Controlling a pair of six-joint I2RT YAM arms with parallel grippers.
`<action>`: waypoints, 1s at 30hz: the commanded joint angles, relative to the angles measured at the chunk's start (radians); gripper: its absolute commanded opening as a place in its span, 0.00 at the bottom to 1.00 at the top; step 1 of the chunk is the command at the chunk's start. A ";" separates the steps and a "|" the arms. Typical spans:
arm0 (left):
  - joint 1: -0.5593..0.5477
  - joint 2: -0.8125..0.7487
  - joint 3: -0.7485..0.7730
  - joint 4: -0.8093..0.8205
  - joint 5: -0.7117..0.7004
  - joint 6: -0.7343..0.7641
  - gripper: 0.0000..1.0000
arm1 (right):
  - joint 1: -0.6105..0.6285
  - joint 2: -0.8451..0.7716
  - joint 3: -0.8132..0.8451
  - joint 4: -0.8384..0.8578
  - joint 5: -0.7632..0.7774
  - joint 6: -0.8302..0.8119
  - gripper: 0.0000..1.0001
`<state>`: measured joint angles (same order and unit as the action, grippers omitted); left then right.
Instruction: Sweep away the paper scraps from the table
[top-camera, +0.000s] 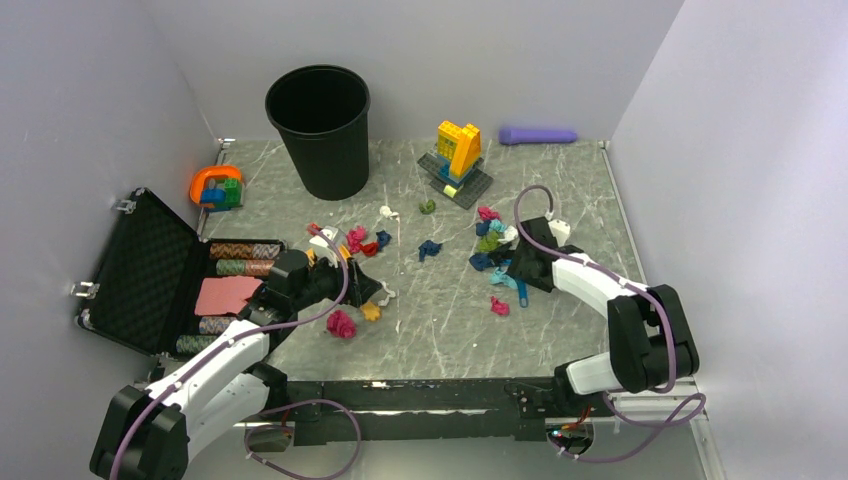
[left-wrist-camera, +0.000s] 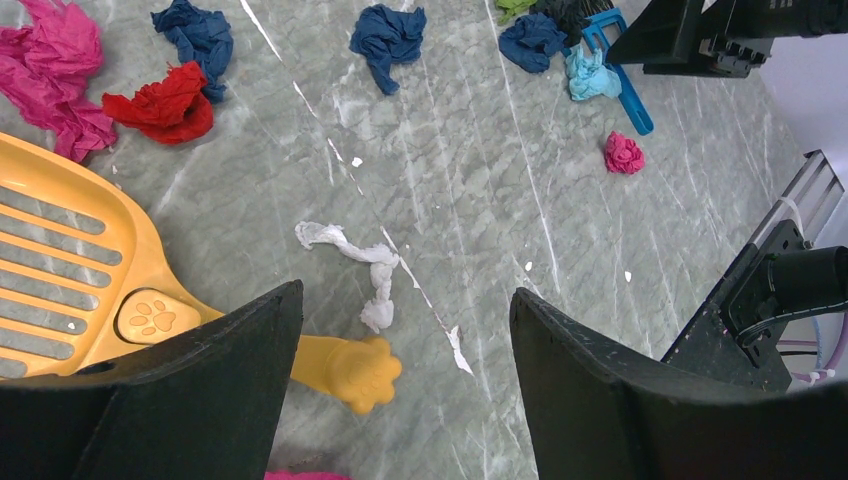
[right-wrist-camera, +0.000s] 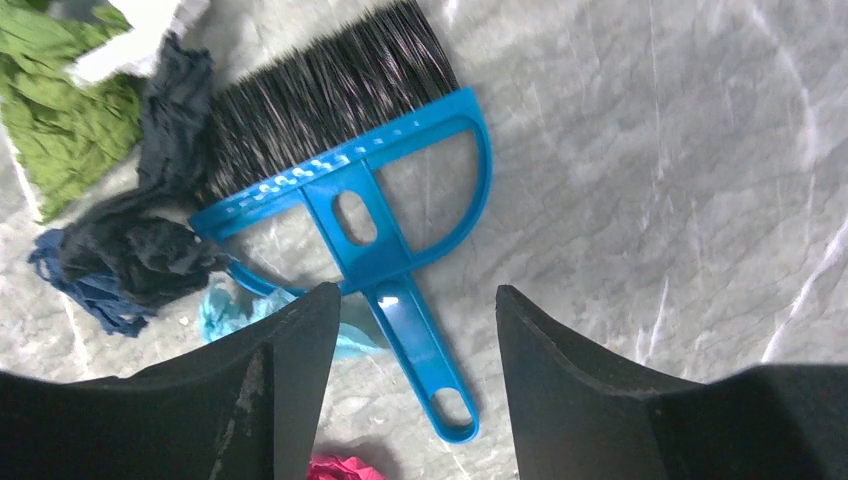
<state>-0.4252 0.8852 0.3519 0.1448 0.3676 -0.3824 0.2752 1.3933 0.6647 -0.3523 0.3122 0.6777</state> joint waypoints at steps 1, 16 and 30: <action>-0.004 -0.006 0.017 0.016 -0.002 0.011 0.80 | -0.001 0.022 0.086 -0.001 0.049 -0.083 0.62; -0.004 0.015 0.025 0.014 -0.008 0.015 0.80 | -0.002 0.203 0.188 0.054 -0.045 -0.203 0.54; -0.004 0.017 0.024 0.013 -0.008 0.017 0.81 | -0.008 0.241 0.184 0.041 -0.037 -0.187 0.21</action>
<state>-0.4252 0.9012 0.3519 0.1444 0.3637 -0.3794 0.2729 1.6661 0.8837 -0.2573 0.2764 0.4969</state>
